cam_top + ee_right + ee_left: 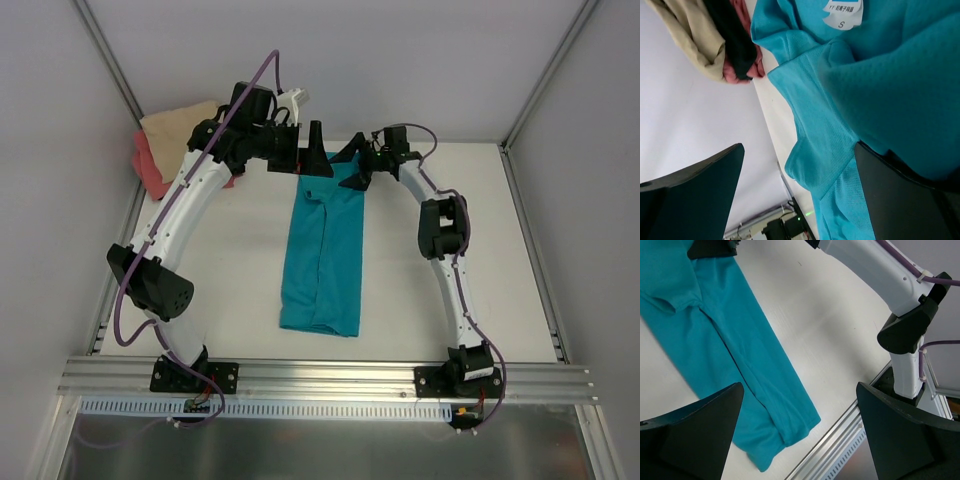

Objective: Fold and stack the t-shirts
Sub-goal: Rotate the tshirt 90 degrees

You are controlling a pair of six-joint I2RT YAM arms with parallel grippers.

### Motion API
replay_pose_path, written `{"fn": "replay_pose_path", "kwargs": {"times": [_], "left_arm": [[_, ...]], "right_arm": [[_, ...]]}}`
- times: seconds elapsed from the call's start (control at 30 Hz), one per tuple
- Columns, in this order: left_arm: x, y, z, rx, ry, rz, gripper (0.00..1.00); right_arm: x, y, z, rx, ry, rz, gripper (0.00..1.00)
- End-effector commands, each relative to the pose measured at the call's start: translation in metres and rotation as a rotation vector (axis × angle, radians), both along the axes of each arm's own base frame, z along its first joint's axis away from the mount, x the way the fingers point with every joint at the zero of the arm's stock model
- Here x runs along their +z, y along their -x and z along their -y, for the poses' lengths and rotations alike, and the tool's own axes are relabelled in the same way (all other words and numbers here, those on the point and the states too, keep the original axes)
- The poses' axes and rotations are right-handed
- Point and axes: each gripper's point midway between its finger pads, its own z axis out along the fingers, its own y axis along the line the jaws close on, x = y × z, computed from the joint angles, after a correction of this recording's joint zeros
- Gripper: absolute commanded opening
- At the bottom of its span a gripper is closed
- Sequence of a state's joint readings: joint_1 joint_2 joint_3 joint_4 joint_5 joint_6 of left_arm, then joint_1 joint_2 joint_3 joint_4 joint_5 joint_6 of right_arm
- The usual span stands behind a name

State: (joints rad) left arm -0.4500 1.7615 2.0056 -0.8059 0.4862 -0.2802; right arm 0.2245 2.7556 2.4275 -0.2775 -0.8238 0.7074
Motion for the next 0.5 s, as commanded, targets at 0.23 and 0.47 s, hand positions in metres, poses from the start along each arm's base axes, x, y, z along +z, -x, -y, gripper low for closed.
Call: {"fn": "replay_pose_path", "kwargs": {"times": [0.23,0.47], "left_arm": [[0.006,0.006,-0.008,0.003,0.004,0.052,0.99],[-0.002,0.002,-0.041,0.072,0.088,0.092,0.99]], "right_arm": [[0.070,0.003,0.015,0.047,-0.064,0.161,1.00],[0.197,0.048,0.064,0.049,0.086,0.403,0.99]]}}
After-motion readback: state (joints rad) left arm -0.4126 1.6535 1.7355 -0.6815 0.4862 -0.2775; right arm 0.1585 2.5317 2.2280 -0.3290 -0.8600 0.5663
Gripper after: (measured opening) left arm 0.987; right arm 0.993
